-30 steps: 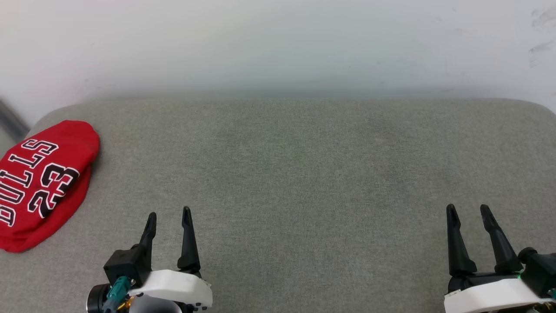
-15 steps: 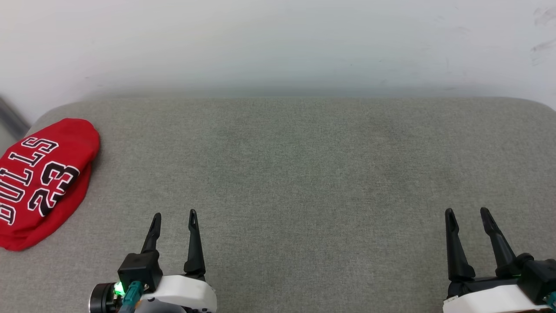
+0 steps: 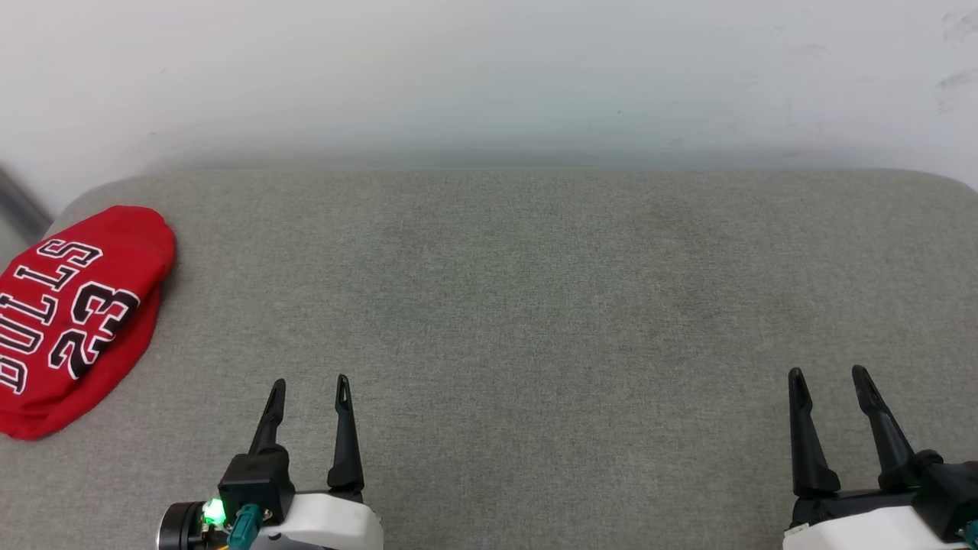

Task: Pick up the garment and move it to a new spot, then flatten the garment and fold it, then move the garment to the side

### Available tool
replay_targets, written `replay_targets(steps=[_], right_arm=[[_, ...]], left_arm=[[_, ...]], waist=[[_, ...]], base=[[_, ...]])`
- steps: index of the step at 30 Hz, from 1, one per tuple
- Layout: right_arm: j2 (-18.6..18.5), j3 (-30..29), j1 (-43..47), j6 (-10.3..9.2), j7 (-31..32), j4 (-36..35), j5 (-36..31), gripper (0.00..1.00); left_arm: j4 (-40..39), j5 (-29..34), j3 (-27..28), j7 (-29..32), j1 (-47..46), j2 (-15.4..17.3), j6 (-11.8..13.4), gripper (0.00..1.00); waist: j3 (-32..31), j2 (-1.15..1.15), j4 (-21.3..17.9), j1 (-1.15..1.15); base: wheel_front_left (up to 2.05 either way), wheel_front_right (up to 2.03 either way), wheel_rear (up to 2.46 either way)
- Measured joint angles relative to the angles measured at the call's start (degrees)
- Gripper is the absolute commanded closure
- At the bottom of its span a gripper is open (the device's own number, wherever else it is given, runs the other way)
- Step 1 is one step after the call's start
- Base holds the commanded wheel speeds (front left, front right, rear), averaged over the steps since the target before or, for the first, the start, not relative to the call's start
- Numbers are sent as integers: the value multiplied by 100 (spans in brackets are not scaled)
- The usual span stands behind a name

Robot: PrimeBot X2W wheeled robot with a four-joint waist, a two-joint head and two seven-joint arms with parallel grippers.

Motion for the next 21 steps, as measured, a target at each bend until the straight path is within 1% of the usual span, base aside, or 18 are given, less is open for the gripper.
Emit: replay_targets(steps=[12,21], right_arm=[[0,22,32,0,-2,114,236,0],[0,8,38,0,-2,126,244,0]], left_arm=[[69,-58,14,0,4,1,-3,0],[101,-74,14,0,2,1,-12,0]], waist=[[-17,0,-2,0],[8,0,68,0]], base=[[0,0,0],[0,0,0]])
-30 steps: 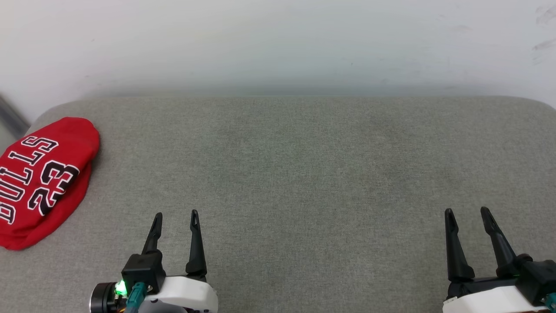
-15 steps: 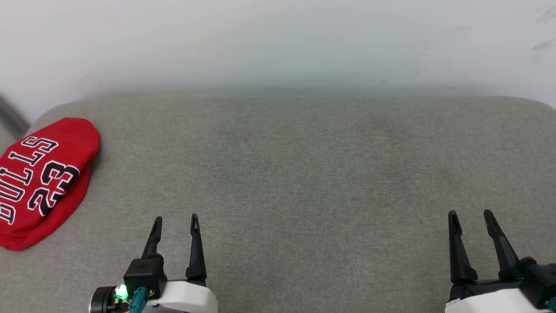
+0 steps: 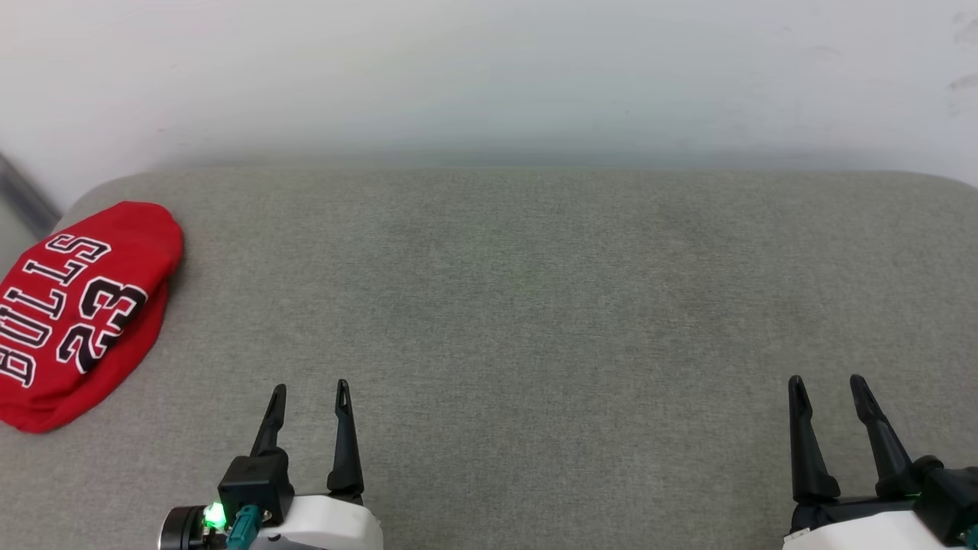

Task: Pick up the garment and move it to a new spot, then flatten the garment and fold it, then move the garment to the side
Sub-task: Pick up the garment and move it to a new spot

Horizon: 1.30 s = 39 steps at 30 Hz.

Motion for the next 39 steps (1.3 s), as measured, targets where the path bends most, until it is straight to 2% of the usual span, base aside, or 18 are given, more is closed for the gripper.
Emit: replay_targets(steps=[7,14,39], right_arm=[[-1,-4,-1,0,-1,-31,-1,0],[0,37,-5,1,-1,-93,-22,0],[0,133,-21,0,-1,-230,-256,0]], left_arm=[[-7,-10,8,0,-45,0,18,0],[-21,-10,71,0,-86,1,44,0],[-66,-254,159,0,-107,2,247,0]], waist=[[18,0,203,0],[45,0,569,0],[194,0,2260,0]], base=[[0,0,0],[0,0,0],[0,0,0]])
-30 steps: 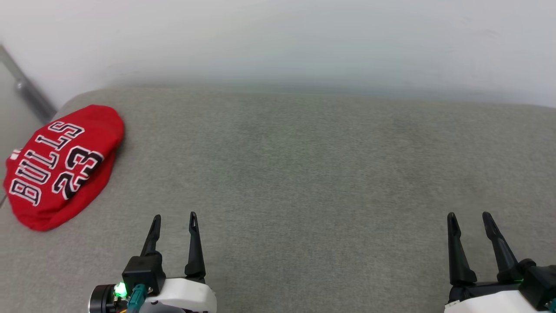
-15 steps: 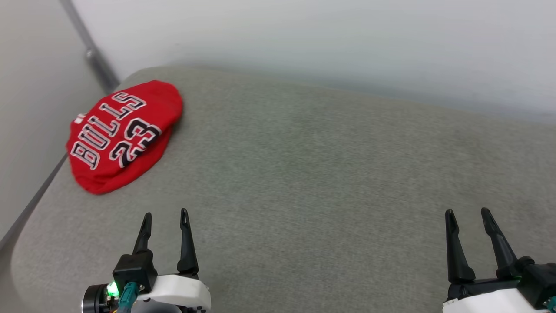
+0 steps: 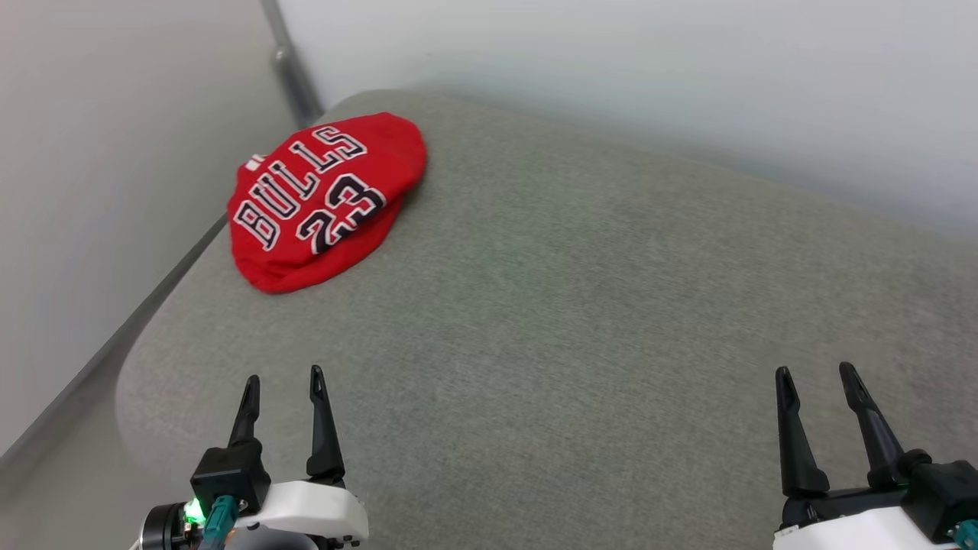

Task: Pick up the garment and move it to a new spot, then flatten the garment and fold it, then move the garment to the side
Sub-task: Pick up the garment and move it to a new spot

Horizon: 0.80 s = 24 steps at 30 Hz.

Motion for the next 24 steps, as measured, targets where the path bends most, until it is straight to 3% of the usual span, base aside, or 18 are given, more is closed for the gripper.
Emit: replay_targets(steps=[8,15,19,24], right_arm=[[-1,23,3,1,0,-4,-21,0],[0,53,8,0,0,-2,-41,0],[0,79,-16,1,0,-22,-73,0],[-1,89,-99,0,0,-85,-213,0]], left_arm=[[-8,-43,5,0,2,-1,47,0],[12,-42,67,0,3,0,40,0],[42,-34,219,0,-176,1,-68,0],[196,101,592,0,-775,66,-375,0]], waist=[[28,0,351,0],[31,0,426,0],[79,0,386,0],[233,0,276,0]], base=[[0,0,0],[0,0,0],[0,0,0],[0,0,0]])
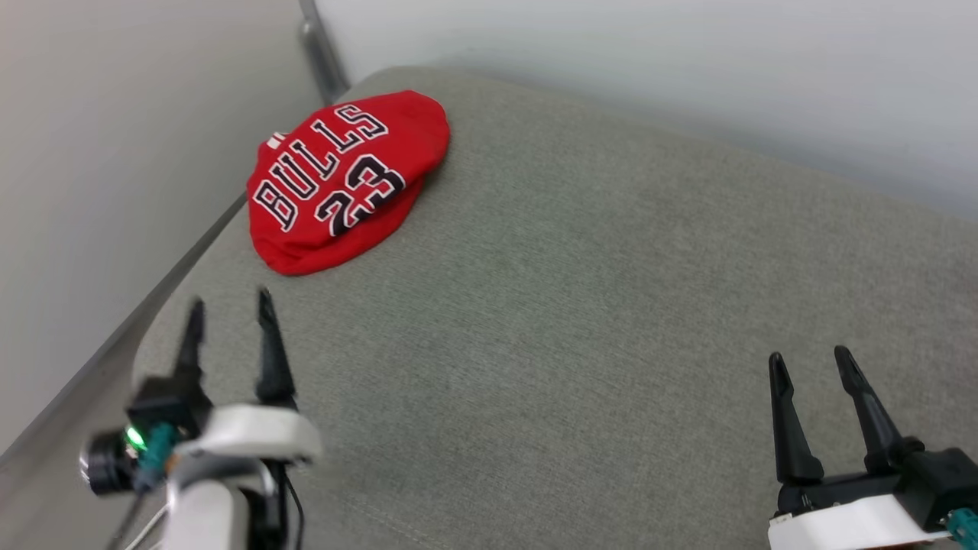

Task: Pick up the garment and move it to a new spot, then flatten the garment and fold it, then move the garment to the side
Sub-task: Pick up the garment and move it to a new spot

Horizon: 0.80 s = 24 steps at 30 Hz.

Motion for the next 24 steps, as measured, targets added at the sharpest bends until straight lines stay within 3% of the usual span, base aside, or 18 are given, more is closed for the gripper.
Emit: replay_targets(steps=[6,15,24], right_arm=[[1,-14,-278,1,0,-211,-233,0],[2,-25,-783,1,0,-767,-576,0],[2,-74,-1100,1,-1,-1278,-845,0]], left_arm=[[235,49,460,-1,-1117,311,-344,0],[412,-82,1103,-2,-2997,867,-665,0],[1217,-187,1362,192,-4601,1747,-870,0]], waist=[[383,0,-208,0],[1307,0,-590,1],[2251,0,-962,1]], base=[[0,0,0],[0,0,0],[0,0,0]])
